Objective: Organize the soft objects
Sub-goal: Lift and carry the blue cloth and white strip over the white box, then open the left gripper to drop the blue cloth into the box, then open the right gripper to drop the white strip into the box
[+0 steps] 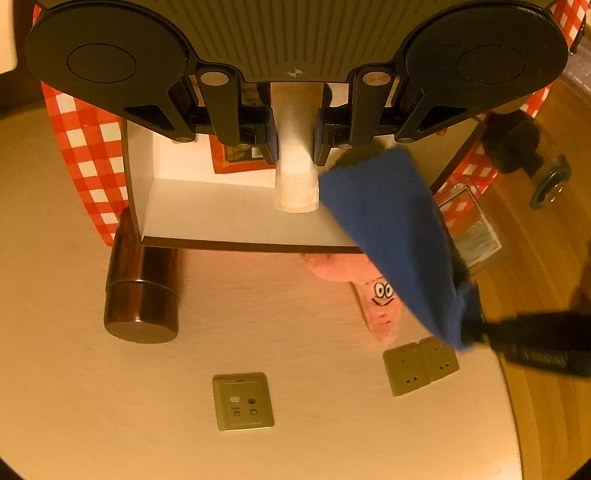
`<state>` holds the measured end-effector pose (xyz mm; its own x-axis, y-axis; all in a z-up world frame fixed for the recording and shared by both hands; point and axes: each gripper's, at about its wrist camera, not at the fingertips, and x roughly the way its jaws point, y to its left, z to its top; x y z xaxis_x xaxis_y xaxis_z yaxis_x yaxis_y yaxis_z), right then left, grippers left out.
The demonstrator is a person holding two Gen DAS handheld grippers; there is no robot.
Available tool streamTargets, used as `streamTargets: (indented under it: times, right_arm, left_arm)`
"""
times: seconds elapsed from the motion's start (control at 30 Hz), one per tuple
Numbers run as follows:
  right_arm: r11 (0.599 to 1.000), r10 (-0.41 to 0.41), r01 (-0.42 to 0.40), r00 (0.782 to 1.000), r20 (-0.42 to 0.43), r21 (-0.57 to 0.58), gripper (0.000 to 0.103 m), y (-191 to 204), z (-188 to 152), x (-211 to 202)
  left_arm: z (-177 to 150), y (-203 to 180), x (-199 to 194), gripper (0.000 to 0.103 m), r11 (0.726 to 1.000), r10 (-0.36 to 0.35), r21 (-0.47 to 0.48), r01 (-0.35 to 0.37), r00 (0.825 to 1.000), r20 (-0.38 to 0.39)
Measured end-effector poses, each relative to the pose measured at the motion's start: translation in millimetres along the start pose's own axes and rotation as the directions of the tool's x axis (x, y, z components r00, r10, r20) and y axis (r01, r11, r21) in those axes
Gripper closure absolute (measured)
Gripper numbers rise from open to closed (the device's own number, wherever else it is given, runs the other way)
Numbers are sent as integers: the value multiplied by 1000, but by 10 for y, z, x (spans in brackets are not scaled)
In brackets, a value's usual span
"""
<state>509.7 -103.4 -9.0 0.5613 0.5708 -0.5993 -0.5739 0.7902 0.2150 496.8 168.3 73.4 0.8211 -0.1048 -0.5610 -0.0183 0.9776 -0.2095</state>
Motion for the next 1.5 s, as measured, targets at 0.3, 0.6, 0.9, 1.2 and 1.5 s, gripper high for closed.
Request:
streamTargets:
  times: [0.3, 0.6, 0.9, 1.2, 1.5]
  right_arm:
    - [1000, 0, 0, 1000, -7, 6, 82, -3, 60, 162]
    - [1000, 8, -8, 999, -40, -1, 82, 19, 13, 323]
    - [1000, 19, -19, 999, -42, -1, 82, 70, 46, 475]
    - [999, 30, -31, 999, 30, 26, 34, 147, 137, 475]
    - [999, -10, 11, 999, -34, 32, 34, 69, 7, 292]
  left_arm:
    - [-292, 38, 492, 76, 998, 39, 46, -33, 990, -139]
    - [-362, 123, 565, 70, 994, 96, 71, -84, 975, -202]
    - [-464, 201, 399, 67, 996, 72, 68, -59, 976, -205]
    - [-633, 195, 295, 63, 996, 69, 74, -54, 972, -226]
    - [-710, 132, 103, 59, 997, 59, 64, -46, 975, -216]
